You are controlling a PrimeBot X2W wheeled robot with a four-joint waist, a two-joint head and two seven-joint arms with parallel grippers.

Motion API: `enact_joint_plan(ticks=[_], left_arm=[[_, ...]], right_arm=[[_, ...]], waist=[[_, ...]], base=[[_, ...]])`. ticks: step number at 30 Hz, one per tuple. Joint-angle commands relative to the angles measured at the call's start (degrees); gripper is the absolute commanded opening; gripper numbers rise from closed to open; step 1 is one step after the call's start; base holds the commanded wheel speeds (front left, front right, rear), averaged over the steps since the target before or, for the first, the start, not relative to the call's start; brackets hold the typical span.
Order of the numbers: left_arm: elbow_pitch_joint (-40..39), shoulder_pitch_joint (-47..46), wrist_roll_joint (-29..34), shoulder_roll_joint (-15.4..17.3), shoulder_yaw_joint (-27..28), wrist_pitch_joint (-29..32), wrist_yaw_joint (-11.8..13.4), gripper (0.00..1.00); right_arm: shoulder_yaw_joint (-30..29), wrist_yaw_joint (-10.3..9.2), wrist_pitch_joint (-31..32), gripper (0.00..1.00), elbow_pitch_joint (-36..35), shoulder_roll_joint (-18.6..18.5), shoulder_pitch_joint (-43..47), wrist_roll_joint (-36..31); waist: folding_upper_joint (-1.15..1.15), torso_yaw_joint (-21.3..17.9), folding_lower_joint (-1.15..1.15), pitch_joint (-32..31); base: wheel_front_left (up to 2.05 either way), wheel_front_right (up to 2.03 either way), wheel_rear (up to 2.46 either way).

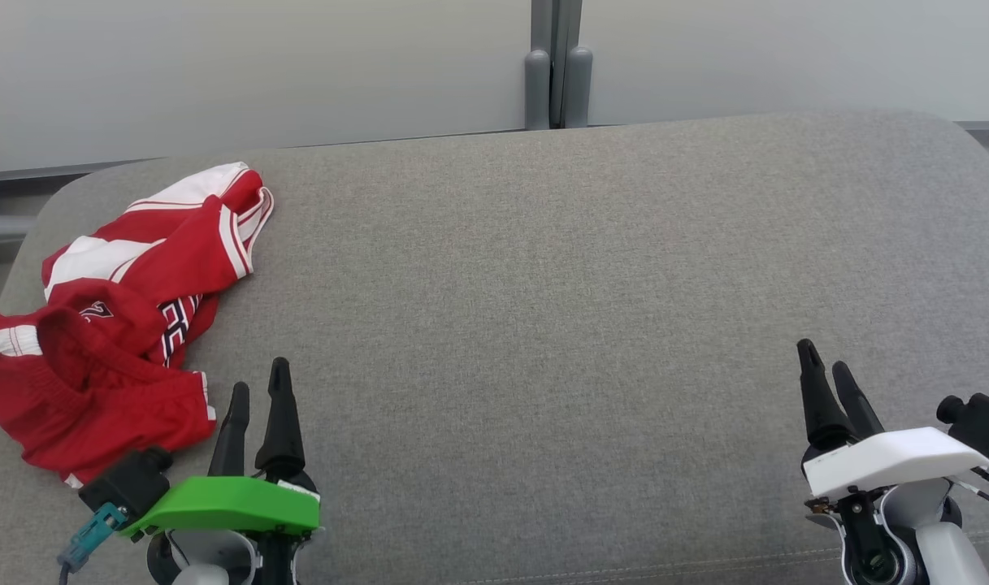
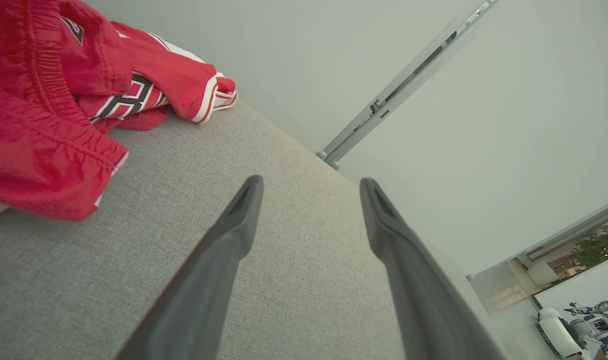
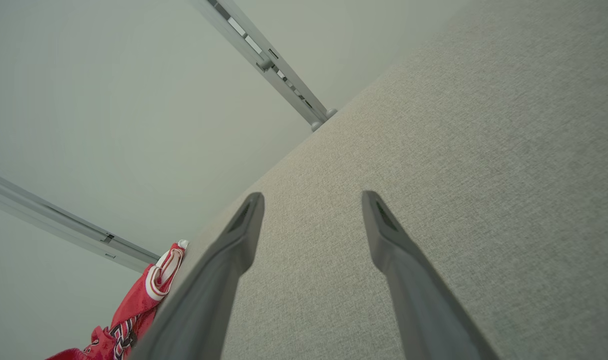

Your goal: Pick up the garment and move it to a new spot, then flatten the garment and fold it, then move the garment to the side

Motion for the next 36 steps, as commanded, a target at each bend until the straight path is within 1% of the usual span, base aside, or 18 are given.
enact_joint_plan(ticks=[1, 14, 28, 36], left_arm=[[-0.2, 0.08, 2.83, 0.48, 0.29, -0.51, 0.47, 1.0], [1.83, 1.78, 13.67, 1.39, 0.31, -1.77, 1.9, 1.0], [1.65, 3.24, 21.26, 1.72, 0.42, -2.86, 2.01, 1.0], [1.93, 4.28, 25.76, 2.0, 0.3, -3.51, 1.77, 1.0]], right_arm=[[0.78, 0.02, -0.91, 1.0, -1.19, -0.45, -0.23, -2.6], [5.03, 0.03, -4.13, 1.0, -0.92, -0.55, 0.41, -14.0], [9.55, 0.03, -7.05, 1.0, 0.84, -0.64, -0.87, -23.09], [10.83, 0.04, -8.59, 1.0, 1.22, -0.7, -0.03, -27.82]], waist=[[0.0, 0.02, 0.0, -0.02], [0.0, -0.18, 0.0, -0.31], [0.0, -0.18, 0.0, -0.69], [0.0, -0.22, 0.0, -1.02]], base=[[0.0, 0.0, 0.0], [0.0, 0.0, 0.0], [0.0, 0.0, 0.0], [0.0, 0.0, 0.0]])
